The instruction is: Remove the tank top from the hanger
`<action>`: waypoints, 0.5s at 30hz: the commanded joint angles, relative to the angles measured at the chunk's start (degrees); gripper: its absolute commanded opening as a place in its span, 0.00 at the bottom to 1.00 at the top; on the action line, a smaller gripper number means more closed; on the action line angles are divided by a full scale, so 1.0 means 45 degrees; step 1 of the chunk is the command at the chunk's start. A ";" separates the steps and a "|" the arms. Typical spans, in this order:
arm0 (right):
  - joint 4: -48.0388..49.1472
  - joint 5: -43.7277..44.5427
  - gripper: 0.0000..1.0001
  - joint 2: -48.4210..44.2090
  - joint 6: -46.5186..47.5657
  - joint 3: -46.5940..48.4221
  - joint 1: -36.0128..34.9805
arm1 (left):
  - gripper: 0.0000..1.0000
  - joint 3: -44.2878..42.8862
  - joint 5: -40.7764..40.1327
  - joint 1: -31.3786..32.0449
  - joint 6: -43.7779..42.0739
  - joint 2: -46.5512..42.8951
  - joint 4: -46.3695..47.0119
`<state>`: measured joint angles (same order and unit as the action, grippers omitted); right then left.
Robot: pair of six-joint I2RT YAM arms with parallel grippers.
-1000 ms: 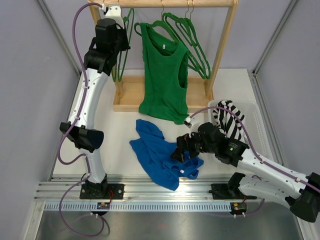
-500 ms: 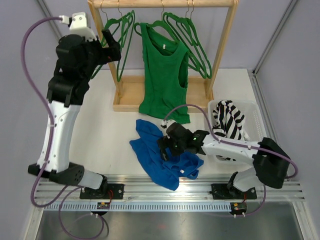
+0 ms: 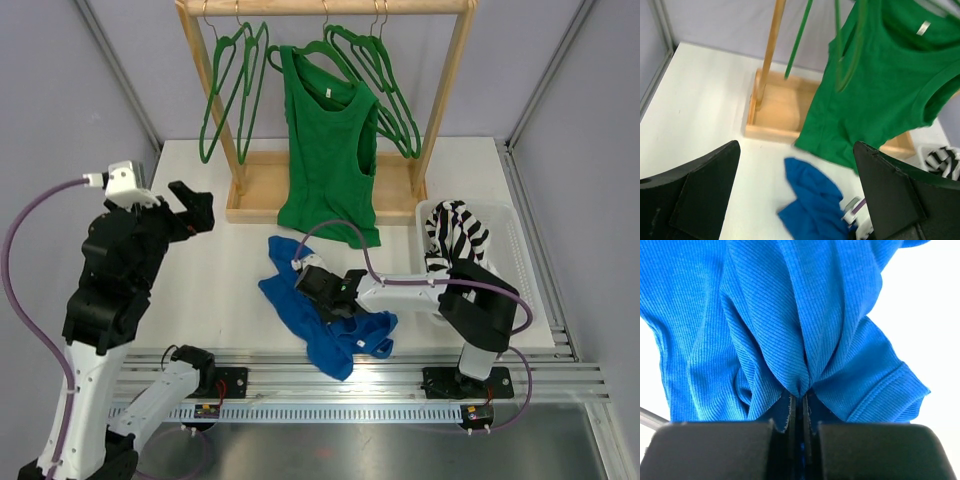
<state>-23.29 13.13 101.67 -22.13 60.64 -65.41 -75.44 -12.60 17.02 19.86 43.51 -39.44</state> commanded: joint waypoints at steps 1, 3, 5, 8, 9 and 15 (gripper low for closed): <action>-0.0352 0.1026 0.00 -0.0983 -0.0043 -0.0351 -0.0074 | 0.99 0.1930 -0.0850 -0.0031 -0.0310 -0.1286 0.0482; -0.0838 0.1397 0.00 -0.2349 -0.0121 -0.0273 -0.0055 | 0.99 0.2659 -0.1260 -0.0031 -0.0409 -0.2201 0.0445; -0.1597 0.2256 0.00 -0.3330 -0.0219 0.0000 -0.0055 | 0.99 0.3613 -0.1282 -0.0031 -0.0680 -0.2732 0.0444; -0.3117 0.3545 0.00 -0.5011 -0.0374 0.0818 -0.0016 | 0.99 0.4669 -0.1923 -0.0031 -0.0761 -0.3514 0.0522; -0.3551 0.3819 0.00 -0.5595 -0.0394 0.1111 0.0023 | 0.99 0.4868 -0.2120 -0.0031 -0.0760 -0.3651 0.0561; -0.7652 0.6650 0.00 -0.6868 -0.0960 0.3962 0.0257 | 0.99 0.5358 -0.2416 -0.0031 -0.0780 -0.4160 0.0815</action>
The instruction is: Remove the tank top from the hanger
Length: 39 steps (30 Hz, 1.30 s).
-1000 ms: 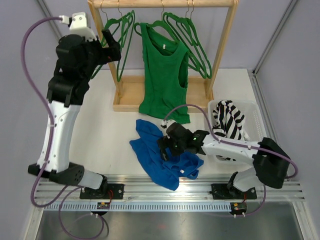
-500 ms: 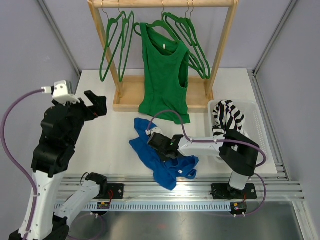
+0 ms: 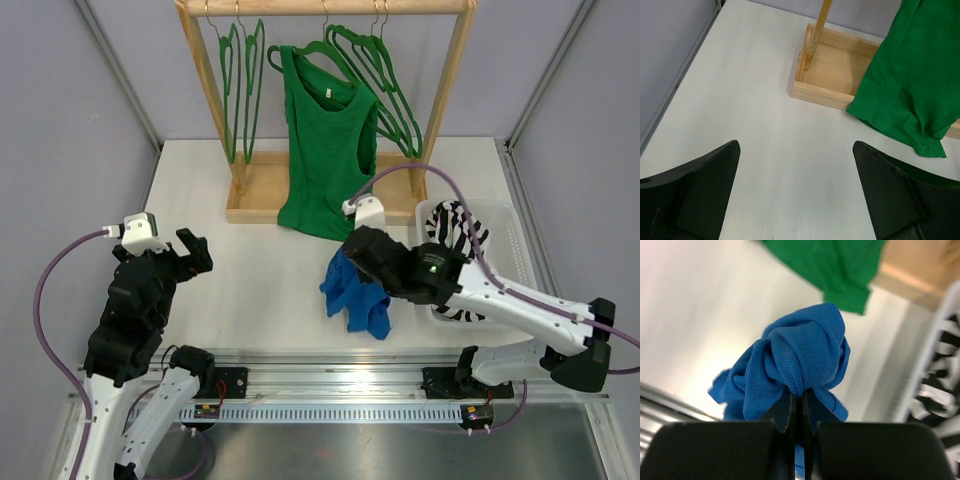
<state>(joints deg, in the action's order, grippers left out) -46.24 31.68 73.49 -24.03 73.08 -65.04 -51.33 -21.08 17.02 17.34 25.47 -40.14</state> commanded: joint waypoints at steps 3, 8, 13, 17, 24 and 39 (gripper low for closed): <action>-0.3844 0.3446 0.00 -0.1426 -0.0500 0.2351 0.0817 | 0.99 0.0098 -0.0181 -0.0031 -0.0241 -0.0036 0.1029; -0.4803 0.4482 0.00 -0.2327 0.0748 0.4384 0.2672 | 0.99 0.0137 0.0035 -0.0031 -0.0338 0.0218 0.0971; -0.4669 0.4292 0.00 -0.2387 0.2152 0.4699 0.5541 | 0.99 0.0196 0.0114 -0.0031 -0.0338 0.0101 0.0952; -0.2795 0.2027 0.00 -0.1919 0.3054 0.3587 0.8664 | 0.99 0.0196 0.0212 -0.0031 -0.0339 0.0198 0.0990; -0.1621 -0.1996 0.00 0.1471 0.1495 0.0233 1.1775 | 0.99 0.0118 0.0173 -0.0031 -0.0241 0.0198 0.0971; -0.0953 -0.2414 0.51 0.2249 -0.0187 -0.1167 1.2655 | 0.99 -0.4409 0.2338 -0.0031 0.0950 0.0412 -0.1000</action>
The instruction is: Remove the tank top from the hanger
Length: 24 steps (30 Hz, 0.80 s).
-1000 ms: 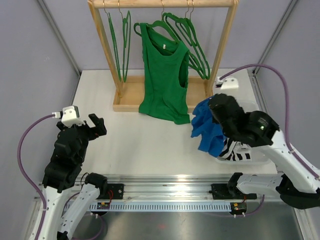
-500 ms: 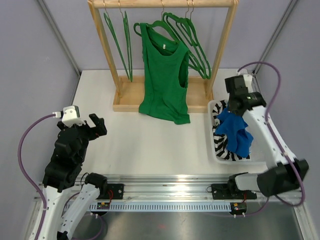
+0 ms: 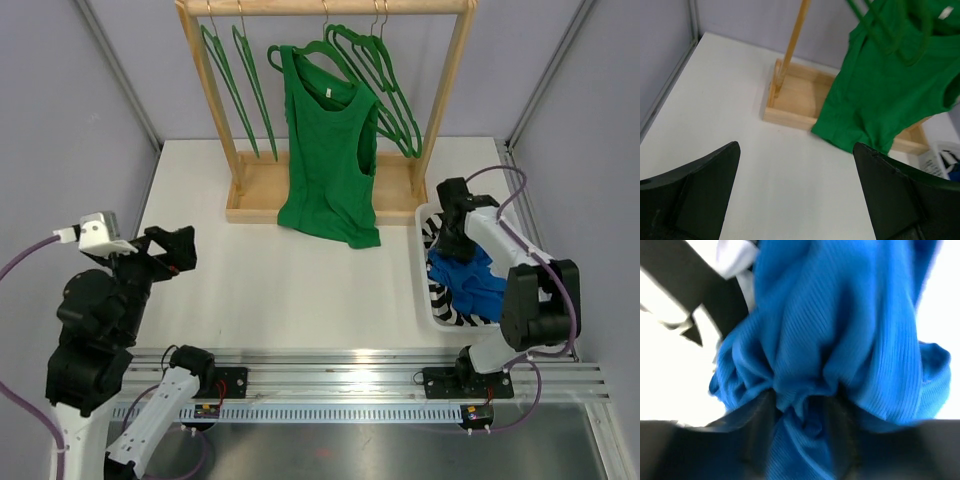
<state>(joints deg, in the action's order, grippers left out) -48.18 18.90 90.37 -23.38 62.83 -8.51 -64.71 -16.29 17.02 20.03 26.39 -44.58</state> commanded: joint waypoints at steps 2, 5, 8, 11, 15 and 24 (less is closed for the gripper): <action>-0.1243 0.0722 0.63 -0.2400 -0.0333 0.1699 0.0114 | 0.99 -0.2586 0.1879 -0.0031 0.0431 0.0929 -0.0191; -0.2045 0.0976 0.99 -0.3185 -0.0197 0.2852 0.0114 | 0.99 -0.3586 0.2310 -0.0031 0.0529 0.2120 -0.0367; -0.2553 0.0919 1.00 -0.4432 0.0330 0.3712 0.0114 | 0.99 -0.4992 0.2895 -0.0031 0.0684 0.3600 -0.0543; -0.2399 0.0003 0.99 -0.5700 0.0975 0.4104 0.0114 | 0.99 -0.6379 0.3462 -0.0012 0.0958 0.5084 -0.0505; -0.1229 -0.3598 0.99 -0.7695 0.1248 0.3580 0.0114 | 0.99 -0.7650 0.3543 0.0356 0.1407 0.6788 -0.0076; -0.0679 -0.7399 0.99 -0.9904 0.0568 0.1958 0.0095 | 0.99 -1.2062 -0.0010 0.4537 0.0861 1.1357 0.0569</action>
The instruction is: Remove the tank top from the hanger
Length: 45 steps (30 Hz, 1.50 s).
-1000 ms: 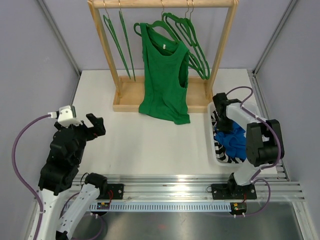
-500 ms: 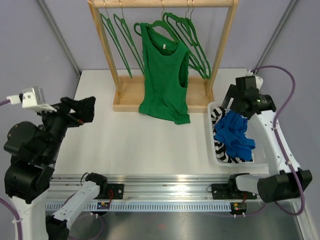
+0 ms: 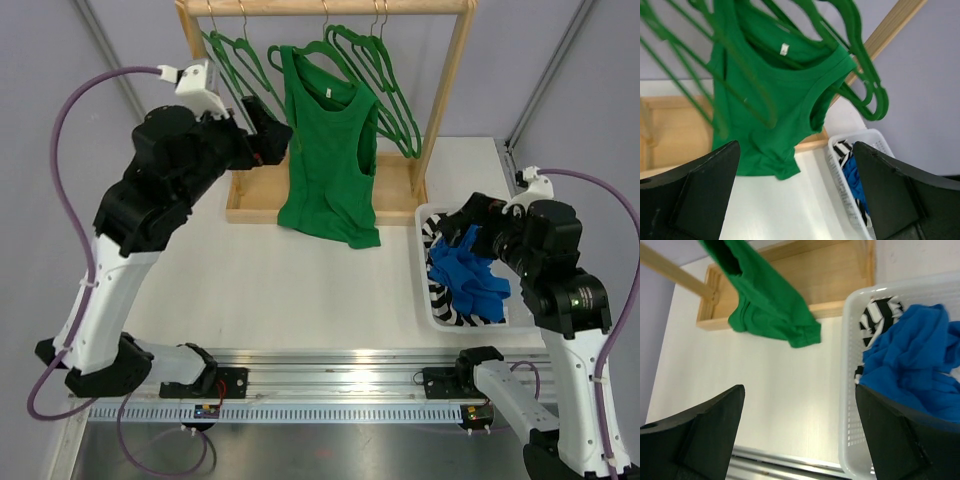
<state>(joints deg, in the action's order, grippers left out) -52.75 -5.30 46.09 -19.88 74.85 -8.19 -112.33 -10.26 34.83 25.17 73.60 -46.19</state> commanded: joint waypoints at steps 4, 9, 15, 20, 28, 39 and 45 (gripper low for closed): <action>0.0550 -0.2999 1.00 -0.0806 -0.0387 -0.1456 0.0022 | 0.99 -0.2730 -0.1646 0.0776 -0.0340 0.3032 0.2079; 0.0745 -0.4483 0.99 -0.1705 -0.0699 -0.2296 0.0022 | 0.99 -0.3801 -0.1606 0.0776 0.0011 0.4832 0.4443; 0.1019 -0.5950 0.99 -0.2740 -0.1246 -0.3429 0.0041 | 0.99 -0.6382 -0.2562 0.0795 0.0092 0.7860 0.5362; 0.0786 -0.6730 1.00 -0.3326 -0.1286 -0.3703 0.0022 | 0.91 -0.6909 -0.4358 0.0795 -0.0533 0.8915 0.6125; 0.0394 -0.6849 0.99 -0.3679 -0.0993 -0.3196 0.0022 | 0.66 -0.7322 -0.5433 0.0795 -0.1686 0.9543 0.5501; 0.1019 -0.7201 0.99 -0.3601 -0.1325 -0.3762 0.0022 | 0.47 -0.6990 -0.6059 0.0503 -0.2566 0.8587 0.4486; 0.1097 -0.7338 1.00 -0.3601 -0.1403 -0.3723 0.0022 | 0.49 -0.6873 -0.5610 -0.0063 -0.2351 0.8156 0.3119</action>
<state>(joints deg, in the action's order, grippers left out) -50.39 -36.34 29.80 -25.56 58.04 -8.19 -142.28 -33.89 36.42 14.96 114.52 -30.30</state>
